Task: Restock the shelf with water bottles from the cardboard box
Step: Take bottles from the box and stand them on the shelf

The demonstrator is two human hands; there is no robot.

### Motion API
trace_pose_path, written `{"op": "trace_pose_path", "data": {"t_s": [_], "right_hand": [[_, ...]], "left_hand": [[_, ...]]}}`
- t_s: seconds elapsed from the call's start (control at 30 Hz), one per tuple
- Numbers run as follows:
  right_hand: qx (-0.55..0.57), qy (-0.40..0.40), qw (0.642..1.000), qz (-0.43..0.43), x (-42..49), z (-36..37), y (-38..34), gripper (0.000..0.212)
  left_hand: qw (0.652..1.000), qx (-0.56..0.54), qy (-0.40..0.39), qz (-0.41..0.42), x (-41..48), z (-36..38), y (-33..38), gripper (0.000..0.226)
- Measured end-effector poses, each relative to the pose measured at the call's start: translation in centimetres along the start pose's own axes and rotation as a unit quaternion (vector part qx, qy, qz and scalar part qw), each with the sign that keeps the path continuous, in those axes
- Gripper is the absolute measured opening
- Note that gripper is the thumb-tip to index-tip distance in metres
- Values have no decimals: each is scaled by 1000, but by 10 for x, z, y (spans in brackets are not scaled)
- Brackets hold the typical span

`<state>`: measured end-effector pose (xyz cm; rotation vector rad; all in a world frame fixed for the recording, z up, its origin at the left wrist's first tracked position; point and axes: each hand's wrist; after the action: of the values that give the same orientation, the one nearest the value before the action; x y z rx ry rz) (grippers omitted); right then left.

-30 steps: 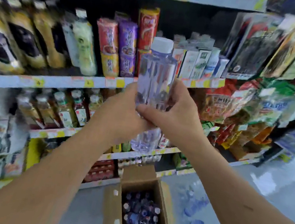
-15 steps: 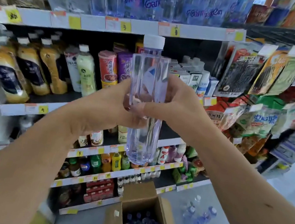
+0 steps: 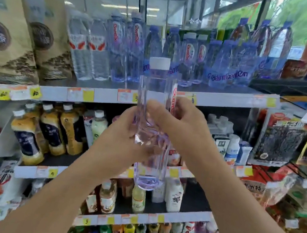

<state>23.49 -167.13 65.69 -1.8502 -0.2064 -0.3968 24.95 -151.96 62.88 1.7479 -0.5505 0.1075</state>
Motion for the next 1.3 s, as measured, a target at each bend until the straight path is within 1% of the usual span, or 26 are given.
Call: {"op": "trace_pose_path", "data": {"t_s": [0.07, 0.1, 0.13, 0.17, 0.23, 0.33, 0.43, 0.53, 0.63, 0.7, 0.77, 0.8, 0.87, 0.9, 0.97, 1.07, 1.13, 1.23, 1.27, 1.3], "right_hand": [[68, -76, 995, 1, 13, -9, 1, 35], [94, -112, 989, -1, 18, -12, 3, 31], [106, -133, 985, -5, 24, -13, 5, 32], [105, -135, 985, -13, 28, -13, 7, 33], [102, -103, 989, -17, 38, -6, 6, 40], [69, -39, 997, -15, 51, 8, 6, 55], [53, -3, 998, -20, 61, 20, 5, 57], [48, 22, 998, -22, 67, 31, 2, 56], [18, 11, 999, -29, 73, 39, 0, 50], [-8, -18, 1000, -16, 76, 40, 1, 45], [-25, -31, 999, 0, 80, 43, 0, 41], [-36, -25, 999, 4, 83, 44, -5, 40], [-57, -6, 998, -4, 94, 46, -21, 41], [-62, 1, 998, -9, 101, 46, -29, 42], [-65, 10, 998, -21, 116, 46, -44, 41], [-75, 22, 996, -31, 135, 50, -56, 38], [-66, 26, 997, -34, 143, 51, -55, 34], [-47, 2, 998, -36, 153, 47, -51, 26], [-43, -4, 998, -36, 158, 45, -52, 27], [-41, -5, 998, -39, 165, 42, -54, 30]], "left_hand": [[999, -21, -24, -5, 12, -7, 5, 61], [999, -34, -36, -4, 17, -10, 6, 65], [997, -54, -45, -4, 21, -12, 8, 69], [995, -79, -55, -10, 26, -15, 7, 74], [991, -110, -79, -15, 33, -19, 6, 75], [992, -83, -98, -6, 44, -24, 1, 68], [996, -26, -86, -11, 53, -31, -8, 71], [997, 24, -73, -3, 62, -42, -12, 60], [995, 31, -90, 8, 73, -58, -14, 55], [995, 20, -101, 18, 80, -68, -16, 62], [992, 5, -120, 32, 86, -77, -13, 67], [991, 1, -128, 36, 90, -82, -10, 71], [992, 7, -119, 50, 102, -93, -2, 80], [991, 13, -116, 64, 109, -99, 2, 80], [987, 36, -128, 90, 122, -109, 12, 72], [983, 103, -121, 92, 140, -123, 18, 73], [978, 155, -120, 66, 149, -131, 21, 64], [963, 240, -125, 15, 156, -141, 20, 45], [954, 273, -124, -2, 157, -143, 21, 43], [944, 307, -123, -18, 158, -145, 24, 46]]}}
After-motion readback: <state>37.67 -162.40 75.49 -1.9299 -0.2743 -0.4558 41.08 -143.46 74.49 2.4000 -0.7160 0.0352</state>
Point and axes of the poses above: each hand's wrist, its own x-axis towards the middle knuckle, its own z-axis out of the palm, y = z × x, and after that the axes turned 2 degrees about -x, right-handed
